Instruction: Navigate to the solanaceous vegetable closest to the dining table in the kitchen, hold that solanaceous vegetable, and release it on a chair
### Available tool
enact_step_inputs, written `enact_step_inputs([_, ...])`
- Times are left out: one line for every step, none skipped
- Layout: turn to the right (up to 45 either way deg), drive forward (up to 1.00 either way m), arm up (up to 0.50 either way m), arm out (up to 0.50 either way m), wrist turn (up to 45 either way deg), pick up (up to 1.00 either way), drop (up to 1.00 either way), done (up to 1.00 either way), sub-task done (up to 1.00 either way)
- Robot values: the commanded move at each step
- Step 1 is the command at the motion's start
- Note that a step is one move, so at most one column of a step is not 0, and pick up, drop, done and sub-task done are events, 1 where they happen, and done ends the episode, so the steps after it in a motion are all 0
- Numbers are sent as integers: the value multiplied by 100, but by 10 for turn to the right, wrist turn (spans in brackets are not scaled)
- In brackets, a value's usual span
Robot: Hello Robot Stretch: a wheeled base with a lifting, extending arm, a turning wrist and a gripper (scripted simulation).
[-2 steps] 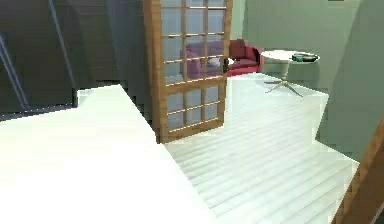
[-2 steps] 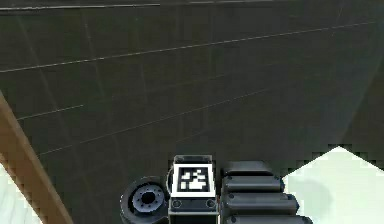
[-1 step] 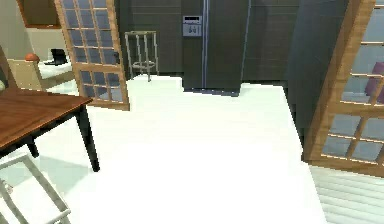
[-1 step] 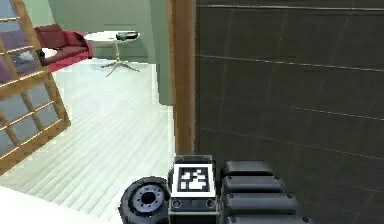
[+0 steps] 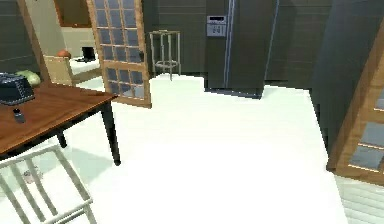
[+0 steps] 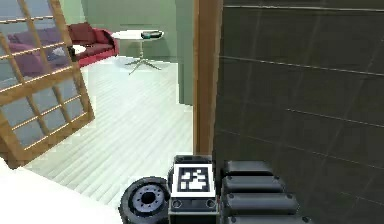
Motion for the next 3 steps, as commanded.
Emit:
enact_step_inputs([0, 100, 0, 0, 0, 0, 0, 0, 0])
enact_step_inputs([-30, 0, 0, 0, 0, 0, 0, 0, 0])
enact_step_inputs([0, 25, 0, 0, 0, 0, 0, 0, 0])
